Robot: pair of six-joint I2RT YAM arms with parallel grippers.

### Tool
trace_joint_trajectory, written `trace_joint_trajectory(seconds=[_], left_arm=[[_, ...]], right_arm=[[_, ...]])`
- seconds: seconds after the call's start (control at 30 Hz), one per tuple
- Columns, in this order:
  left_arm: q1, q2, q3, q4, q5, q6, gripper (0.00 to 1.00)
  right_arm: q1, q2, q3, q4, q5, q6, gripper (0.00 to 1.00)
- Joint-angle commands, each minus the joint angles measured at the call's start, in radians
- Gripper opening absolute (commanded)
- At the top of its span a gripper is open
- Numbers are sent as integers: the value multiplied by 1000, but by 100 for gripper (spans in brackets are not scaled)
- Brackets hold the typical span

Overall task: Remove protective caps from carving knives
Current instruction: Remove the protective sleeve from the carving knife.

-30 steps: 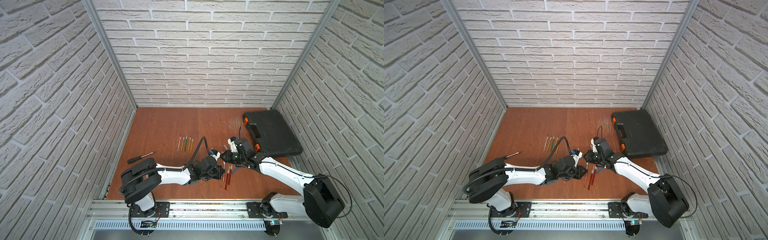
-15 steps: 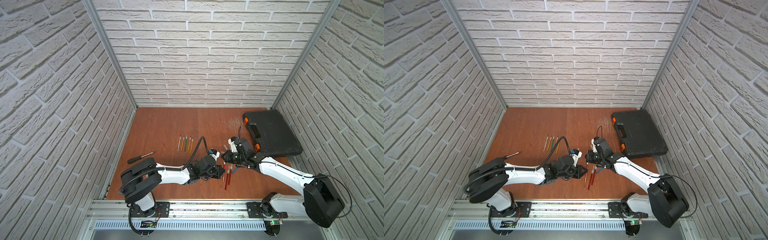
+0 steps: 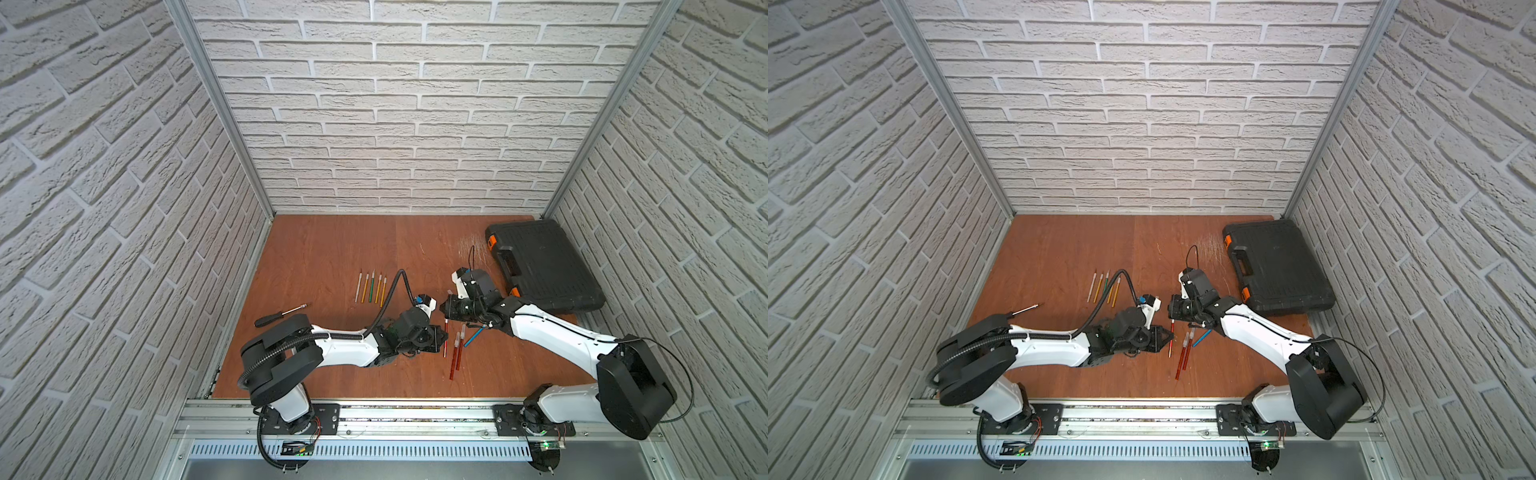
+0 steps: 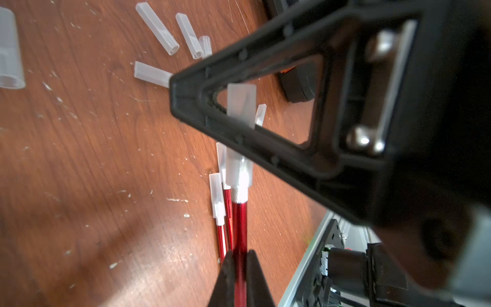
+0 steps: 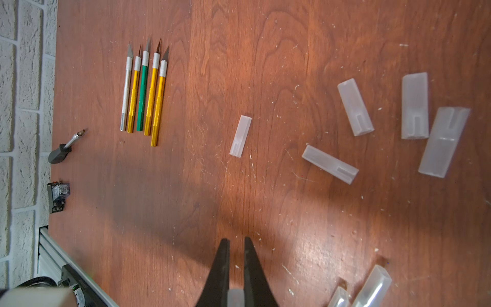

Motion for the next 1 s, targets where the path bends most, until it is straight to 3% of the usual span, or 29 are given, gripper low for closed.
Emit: trace_joint_trajectory(seconds=[0.0,0.97], left_arm=[[-12,-14,-15,19,37,9,5],[-21,-3,-25,36,38,-1,3]], right_arm=[[-23,9,46,79,67,-9,9],[-147,114,95,190,72,22,9]])
